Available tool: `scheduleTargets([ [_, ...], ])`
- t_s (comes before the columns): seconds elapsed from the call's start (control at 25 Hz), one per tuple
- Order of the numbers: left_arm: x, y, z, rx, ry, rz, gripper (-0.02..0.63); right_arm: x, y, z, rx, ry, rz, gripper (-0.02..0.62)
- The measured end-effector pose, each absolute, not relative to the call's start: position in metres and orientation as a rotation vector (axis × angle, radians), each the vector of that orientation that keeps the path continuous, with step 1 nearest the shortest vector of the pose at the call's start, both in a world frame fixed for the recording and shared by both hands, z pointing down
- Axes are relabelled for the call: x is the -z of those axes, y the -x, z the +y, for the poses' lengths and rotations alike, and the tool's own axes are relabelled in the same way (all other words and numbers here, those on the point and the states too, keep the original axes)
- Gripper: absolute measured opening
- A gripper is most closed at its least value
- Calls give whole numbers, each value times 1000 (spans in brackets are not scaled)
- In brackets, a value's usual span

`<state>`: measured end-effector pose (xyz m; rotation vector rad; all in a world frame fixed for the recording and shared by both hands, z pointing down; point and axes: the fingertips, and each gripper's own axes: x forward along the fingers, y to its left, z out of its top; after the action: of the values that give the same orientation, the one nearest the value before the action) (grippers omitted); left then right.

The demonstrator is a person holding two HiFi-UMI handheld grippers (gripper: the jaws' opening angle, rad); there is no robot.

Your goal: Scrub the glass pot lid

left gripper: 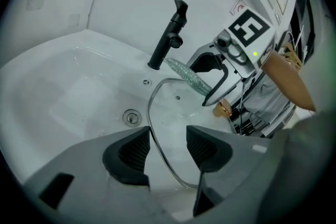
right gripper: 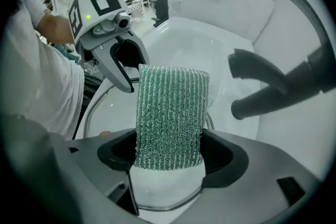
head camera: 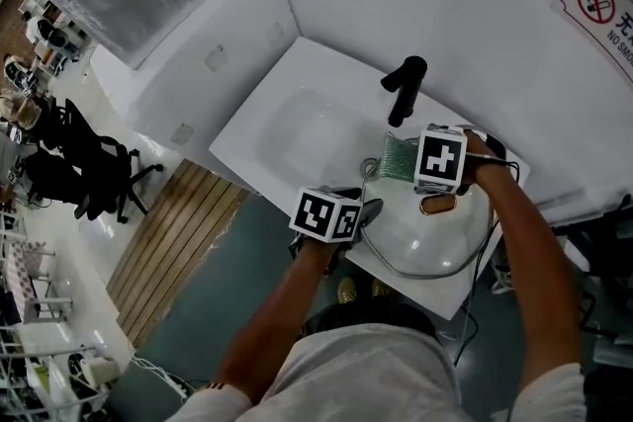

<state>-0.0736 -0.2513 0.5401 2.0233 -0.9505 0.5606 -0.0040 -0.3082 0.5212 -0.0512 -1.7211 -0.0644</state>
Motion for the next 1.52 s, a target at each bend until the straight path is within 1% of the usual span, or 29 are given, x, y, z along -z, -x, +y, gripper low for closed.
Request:
scheduleTargets([
  [0.2, -540, 74, -251, -564, -2020, -952, 229, -519, -25, -322, -110, -124, -1777, 348],
  [0.48, -541, 74, -252, -572, -2022, -956, 227, -517, -67, -343, -501, -498, -1879, 348],
  [0.76, -541, 74, -251, -569, -2025, -959, 227, -517, -99, -342, -690, -691, -1916, 348],
  [0.92, -541, 73, -250, -569, -2028, -960, 227, -492, -96, -338, -600, -749, -1973, 348],
  [1.2, -540, 73, -251, -566, -2031, -962, 227, -442, -55, -304, -191, -648, -1936, 348],
  [1.36, -541, 73, -251, -563, -2036, -961, 227, -438, -25, -282, -40, -539, -1870, 348],
  [1.52, -540, 73, -251, -556, -2040, -964, 227, -456, -9, -263, 39, -428, -1733, 348],
])
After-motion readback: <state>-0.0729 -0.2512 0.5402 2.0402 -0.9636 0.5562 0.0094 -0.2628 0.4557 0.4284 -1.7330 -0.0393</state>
